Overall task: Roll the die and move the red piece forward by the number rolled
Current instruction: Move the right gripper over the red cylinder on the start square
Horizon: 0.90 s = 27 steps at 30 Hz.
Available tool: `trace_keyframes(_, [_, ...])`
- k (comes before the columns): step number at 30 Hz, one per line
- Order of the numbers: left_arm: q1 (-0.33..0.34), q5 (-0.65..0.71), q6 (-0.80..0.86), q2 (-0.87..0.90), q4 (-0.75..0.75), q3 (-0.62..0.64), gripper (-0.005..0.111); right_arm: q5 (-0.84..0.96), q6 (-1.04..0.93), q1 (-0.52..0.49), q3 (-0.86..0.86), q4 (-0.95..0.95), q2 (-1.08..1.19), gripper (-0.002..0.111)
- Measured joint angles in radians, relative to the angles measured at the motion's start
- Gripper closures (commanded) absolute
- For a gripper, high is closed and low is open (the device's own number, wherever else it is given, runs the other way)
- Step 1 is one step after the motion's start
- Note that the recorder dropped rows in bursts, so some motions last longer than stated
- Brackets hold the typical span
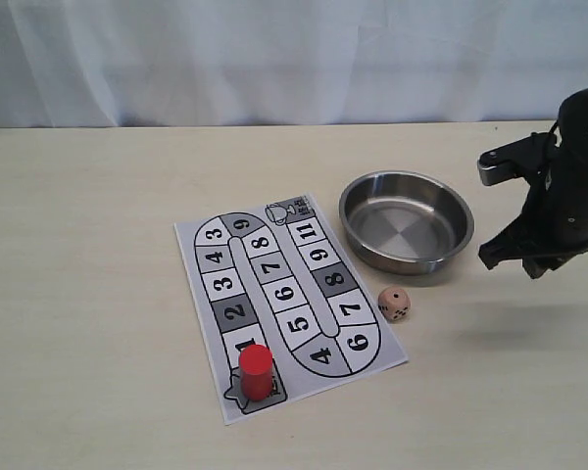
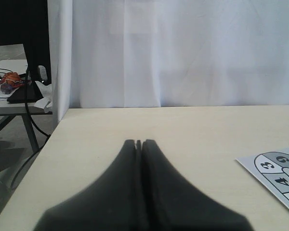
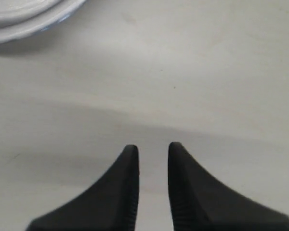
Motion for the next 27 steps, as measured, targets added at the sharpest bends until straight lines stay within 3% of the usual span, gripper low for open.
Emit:
trace_keyframes(2, [0.0,0.0,0.0,0.0,0.0,0.0,0.107,0.011,-0.005,0.0,0.0,0.03,0.0,0.104])
trace_keyframes(14, [0.0,0.0,0.0,0.0,0.0,0.0,0.107,0.029,-0.27,0.0,0.0,0.413,0.0,0.104])
trace_keyframes(19, [0.0,0.0,0.0,0.0,0.0,0.0,0.107,0.029,-0.303,0.001,0.0,0.466,0.0,0.104])
trace_keyframes(27, [0.0,0.0,0.0,0.0,0.0,0.0,0.107,-0.014,-0.306,0.172,0.0,0.454,0.0,0.104])
